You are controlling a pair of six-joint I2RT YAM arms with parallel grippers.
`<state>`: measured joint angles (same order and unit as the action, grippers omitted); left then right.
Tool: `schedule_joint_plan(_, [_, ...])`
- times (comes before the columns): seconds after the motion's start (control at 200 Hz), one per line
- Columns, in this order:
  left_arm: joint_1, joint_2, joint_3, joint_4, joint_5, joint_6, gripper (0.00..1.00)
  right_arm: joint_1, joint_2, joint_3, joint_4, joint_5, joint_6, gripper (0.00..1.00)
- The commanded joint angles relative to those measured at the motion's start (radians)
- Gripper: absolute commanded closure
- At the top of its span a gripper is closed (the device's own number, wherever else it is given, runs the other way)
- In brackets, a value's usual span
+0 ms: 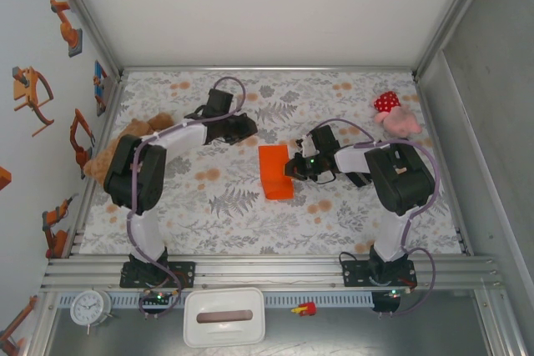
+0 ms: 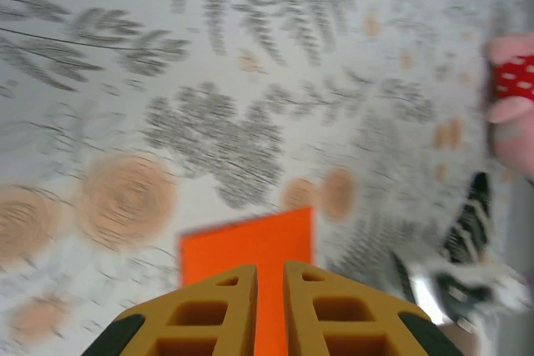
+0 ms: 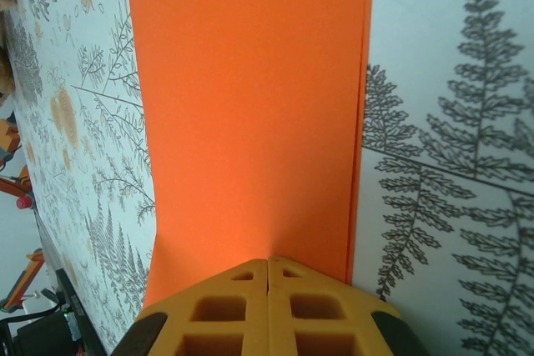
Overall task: Fold a paper plane with a square sheet of paper (pick it up from the middle)
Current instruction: First fold the square sheet of paper in half at the center of the table.
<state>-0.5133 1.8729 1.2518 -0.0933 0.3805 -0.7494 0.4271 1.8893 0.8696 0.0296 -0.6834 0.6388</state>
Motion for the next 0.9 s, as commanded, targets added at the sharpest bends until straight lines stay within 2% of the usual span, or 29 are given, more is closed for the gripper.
schedule_joint_plan(0.0, [-0.082, -0.057, -0.089, 0.071, -0.008, -0.063, 0.82, -0.039, 0.110, -0.100, -0.263, 0.343, -0.012, 1.00])
schedule_joint_plan(0.235, [-0.192, -0.038, -0.181, 0.062, 0.068, -0.135, 0.83, -0.040, 0.108, -0.101, -0.264, 0.337, -0.011, 1.00])
schedule_joint_plan(0.356, [-0.223, -0.022, -0.187, 0.002, 0.051, -0.127, 0.84, -0.038, 0.111, -0.103, -0.260, 0.341, -0.009, 1.00])
schedule_joint_plan(0.571, [-0.222, 0.025, -0.205, -0.013, 0.052, -0.124, 0.84, -0.039, 0.116, -0.106, -0.259, 0.353, -0.003, 1.00])
schedule_joint_plan(0.891, [-0.190, 0.034, -0.318, 0.071, 0.065, -0.113, 0.84, -0.039, 0.129, -0.115, -0.257, 0.378, -0.001, 1.00])
